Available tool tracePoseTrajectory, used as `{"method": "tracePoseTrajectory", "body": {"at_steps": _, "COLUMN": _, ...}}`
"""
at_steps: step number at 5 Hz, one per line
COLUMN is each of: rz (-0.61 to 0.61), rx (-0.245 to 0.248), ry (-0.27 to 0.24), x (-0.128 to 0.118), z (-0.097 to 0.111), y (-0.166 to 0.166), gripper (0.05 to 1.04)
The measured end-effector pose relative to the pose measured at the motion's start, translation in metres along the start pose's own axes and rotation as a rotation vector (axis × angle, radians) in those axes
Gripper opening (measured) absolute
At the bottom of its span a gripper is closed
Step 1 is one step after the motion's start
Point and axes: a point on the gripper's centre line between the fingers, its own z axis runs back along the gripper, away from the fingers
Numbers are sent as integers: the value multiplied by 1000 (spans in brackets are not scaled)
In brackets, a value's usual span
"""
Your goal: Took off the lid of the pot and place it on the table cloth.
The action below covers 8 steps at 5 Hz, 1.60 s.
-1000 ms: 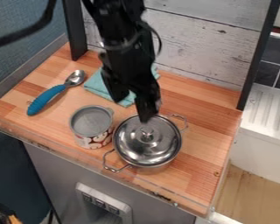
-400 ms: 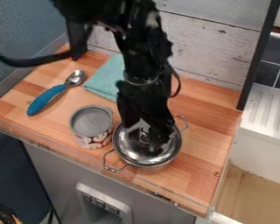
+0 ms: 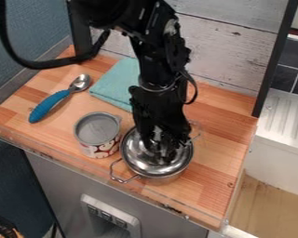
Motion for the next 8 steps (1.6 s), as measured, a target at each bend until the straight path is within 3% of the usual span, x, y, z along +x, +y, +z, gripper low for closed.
{"method": "tracePoseTrajectory", "body": {"at_steps": 1, "rz": -10, "rx": 1, "ry": -8, "x": 1, "z": 0, "y": 0, "gripper": 392}}
{"method": "tracePoseTrajectory", "body": {"at_steps": 2, "rz": -17, "rx": -4, "ry": -1, "x": 1, "z": 1, "y": 0, "gripper": 283}}
{"method": "tracePoseTrajectory", "body": {"at_steps": 3, "rz": -4, "rx": -33, "ry": 29, "x": -2, "z": 4, "y": 3, "gripper": 282}}
{"method": "tracePoseTrajectory", "body": {"at_steps": 5, "rz": 135, "rx": -58, "ry": -92, "x": 43, "z": 49, "y": 47, "gripper": 282}}
{"method": "tracePoseTrajectory", "body": {"at_steps": 6, "rz": 222, "rx": -38, "ry": -92, "x": 58, "z": 45, "y": 78, "gripper": 282}}
{"method": "tracePoseTrajectory", "body": {"at_steps": 7, "rz": 316, "rx": 10, "ry": -49, "x": 69, "z": 22, "y": 110, "gripper": 282}}
{"method": "tracePoseTrajectory", "body": {"at_steps": 8, "rz": 398, "rx": 48, "ry": -38, "x": 79, "z": 6, "y": 137, "gripper": 282}}
